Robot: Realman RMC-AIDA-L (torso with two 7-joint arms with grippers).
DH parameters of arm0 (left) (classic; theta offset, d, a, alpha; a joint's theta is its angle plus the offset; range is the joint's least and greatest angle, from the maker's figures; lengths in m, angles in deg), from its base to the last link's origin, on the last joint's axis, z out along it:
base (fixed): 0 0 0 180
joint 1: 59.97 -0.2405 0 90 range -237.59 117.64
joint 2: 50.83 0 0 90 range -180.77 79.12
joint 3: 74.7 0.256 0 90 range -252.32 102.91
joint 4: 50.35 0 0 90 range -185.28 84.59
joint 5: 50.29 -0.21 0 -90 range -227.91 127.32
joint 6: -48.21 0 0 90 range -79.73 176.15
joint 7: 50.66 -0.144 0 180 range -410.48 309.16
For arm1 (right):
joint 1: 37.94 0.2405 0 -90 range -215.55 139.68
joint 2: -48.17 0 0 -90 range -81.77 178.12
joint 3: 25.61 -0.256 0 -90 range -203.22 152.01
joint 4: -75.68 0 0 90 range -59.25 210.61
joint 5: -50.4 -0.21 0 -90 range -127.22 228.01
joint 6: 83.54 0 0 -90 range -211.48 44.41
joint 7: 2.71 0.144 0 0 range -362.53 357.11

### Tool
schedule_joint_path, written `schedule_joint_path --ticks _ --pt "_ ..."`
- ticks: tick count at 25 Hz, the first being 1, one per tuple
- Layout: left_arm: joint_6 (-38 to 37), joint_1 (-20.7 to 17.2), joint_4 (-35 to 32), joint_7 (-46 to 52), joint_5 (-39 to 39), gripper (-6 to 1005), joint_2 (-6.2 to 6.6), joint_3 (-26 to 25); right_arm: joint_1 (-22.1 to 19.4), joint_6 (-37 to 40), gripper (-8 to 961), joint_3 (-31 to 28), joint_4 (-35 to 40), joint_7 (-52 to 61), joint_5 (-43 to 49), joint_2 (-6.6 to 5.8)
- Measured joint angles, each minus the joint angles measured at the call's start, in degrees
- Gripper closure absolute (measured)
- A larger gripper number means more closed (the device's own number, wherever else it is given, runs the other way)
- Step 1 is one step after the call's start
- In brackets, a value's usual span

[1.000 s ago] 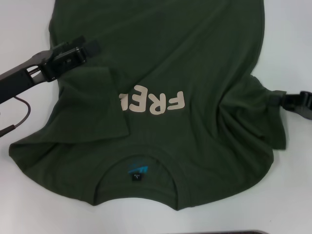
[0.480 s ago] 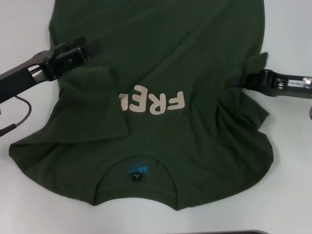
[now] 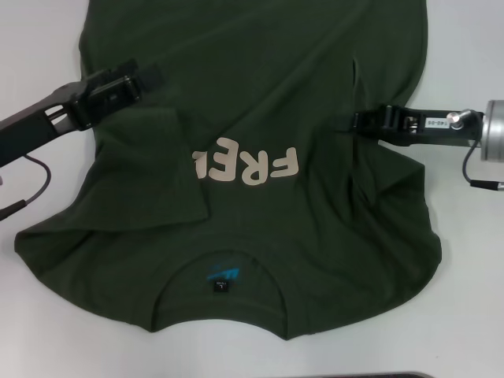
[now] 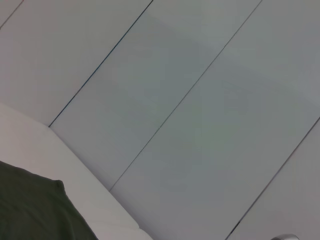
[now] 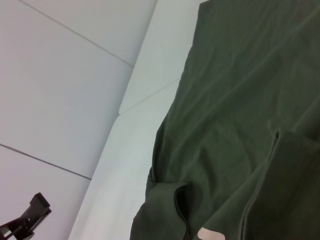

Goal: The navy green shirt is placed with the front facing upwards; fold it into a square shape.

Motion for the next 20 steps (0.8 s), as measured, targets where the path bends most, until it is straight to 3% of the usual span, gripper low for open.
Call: schedule_joint_path --ticks 15,20 --pt "1.03 0.17 0.3 -0.02 0.09 129 0.15 0.07 4.14 -4.44 926 2.98 -5.51 -0.01 -0.25 0.14" --pt "1.02 0.17 0.3 0.04 0.26 143 0.17 -0.1 4.41 -4.8 721 3.18 -5.88 -0.04 -0.25 0.17"
